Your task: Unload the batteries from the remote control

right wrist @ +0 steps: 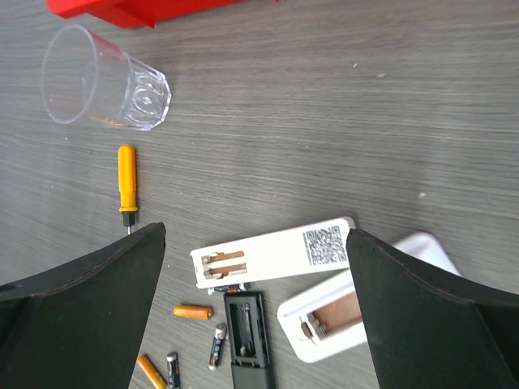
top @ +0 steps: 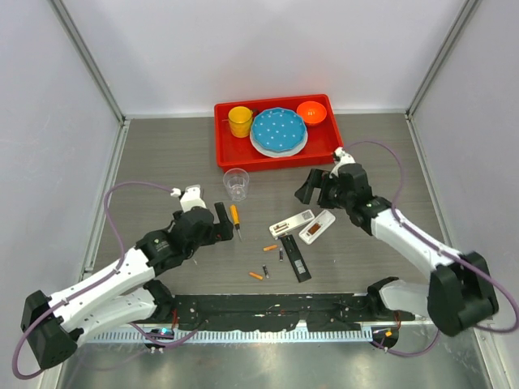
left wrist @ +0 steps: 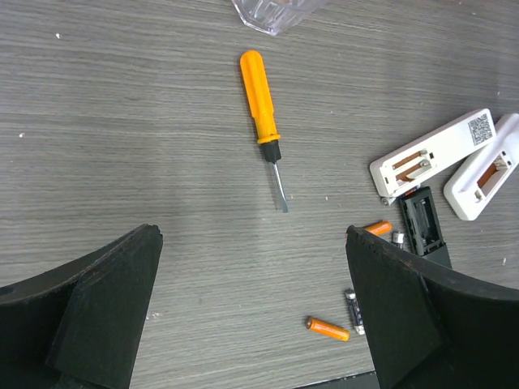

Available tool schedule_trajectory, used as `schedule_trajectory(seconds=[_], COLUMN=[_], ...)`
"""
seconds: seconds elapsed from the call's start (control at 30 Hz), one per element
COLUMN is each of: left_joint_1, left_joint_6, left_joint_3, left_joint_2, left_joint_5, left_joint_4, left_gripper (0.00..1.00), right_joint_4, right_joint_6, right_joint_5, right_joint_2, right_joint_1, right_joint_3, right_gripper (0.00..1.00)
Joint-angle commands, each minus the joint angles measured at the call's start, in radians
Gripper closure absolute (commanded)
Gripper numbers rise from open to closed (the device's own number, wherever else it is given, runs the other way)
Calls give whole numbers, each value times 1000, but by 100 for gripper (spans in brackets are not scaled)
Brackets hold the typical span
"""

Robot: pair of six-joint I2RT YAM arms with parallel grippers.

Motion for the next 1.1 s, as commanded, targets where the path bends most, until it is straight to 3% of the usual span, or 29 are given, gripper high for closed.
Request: schedule_trajectory(seconds=[0.0,0.27,0.7,1.07], left_joint_1=[4,3,4,3], left_joint_6=[65,142,171,184], left_joint_3=[70,185,260,150], left_joint_2=[27,87,39,-149], left_joint_5=[-35,-109,-134,-157], left_joint_4=[47,9,10,102], left_gripper=[0,0,0,0], right_joint_4=[-146,-234,-70,1], right_joint_6=[-96,-110,-195,-196], right_joint_5=[162,367,447,433], right_joint_2=[-206,-512,-843,-876], right_joint_1=[3,3,2,3], right_joint_3=[27,-2,-146,-229], right_gripper=[1,1,5,5])
